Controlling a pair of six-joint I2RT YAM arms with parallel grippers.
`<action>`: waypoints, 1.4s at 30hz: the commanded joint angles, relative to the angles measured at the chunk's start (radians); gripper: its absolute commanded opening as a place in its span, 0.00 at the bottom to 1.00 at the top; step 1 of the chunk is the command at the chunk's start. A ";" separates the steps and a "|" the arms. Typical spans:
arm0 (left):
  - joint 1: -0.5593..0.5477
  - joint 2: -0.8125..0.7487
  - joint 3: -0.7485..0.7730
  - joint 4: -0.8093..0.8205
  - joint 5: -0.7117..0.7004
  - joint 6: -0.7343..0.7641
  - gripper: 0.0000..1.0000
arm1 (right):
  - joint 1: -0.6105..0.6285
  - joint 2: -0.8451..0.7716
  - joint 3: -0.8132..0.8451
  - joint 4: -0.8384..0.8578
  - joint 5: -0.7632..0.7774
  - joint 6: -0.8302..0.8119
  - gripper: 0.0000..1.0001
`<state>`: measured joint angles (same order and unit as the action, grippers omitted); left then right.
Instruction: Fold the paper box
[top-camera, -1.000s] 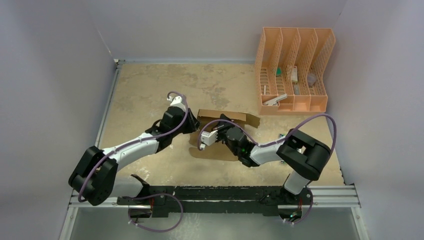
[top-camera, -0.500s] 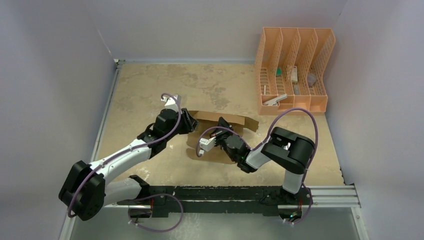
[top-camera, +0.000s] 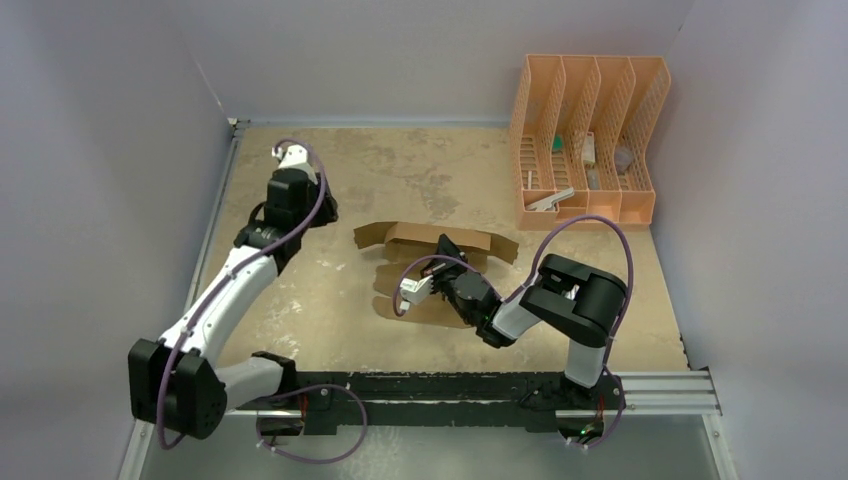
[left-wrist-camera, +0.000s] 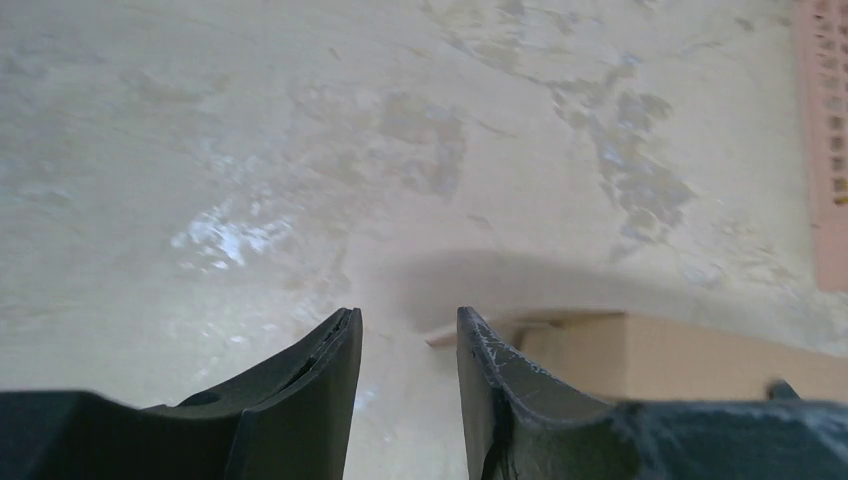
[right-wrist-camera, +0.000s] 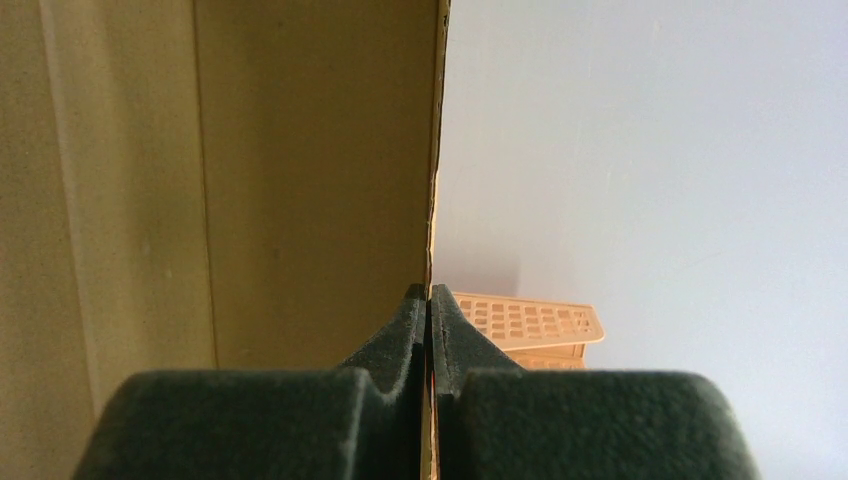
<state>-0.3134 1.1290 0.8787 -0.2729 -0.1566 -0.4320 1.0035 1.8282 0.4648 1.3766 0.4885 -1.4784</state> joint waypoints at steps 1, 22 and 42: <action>0.080 0.135 0.098 -0.038 0.080 0.108 0.40 | 0.009 0.009 0.010 0.081 0.019 -0.018 0.00; 0.040 0.592 0.277 -0.106 0.538 0.191 0.34 | 0.015 0.029 0.045 0.093 0.024 -0.031 0.00; -0.039 0.470 0.109 0.024 0.565 0.068 0.32 | 0.015 0.073 0.075 0.148 0.033 -0.055 0.00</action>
<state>-0.3279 1.6680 1.0271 -0.3275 0.4271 -0.3325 1.0138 1.8763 0.5243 1.4223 0.5144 -1.5154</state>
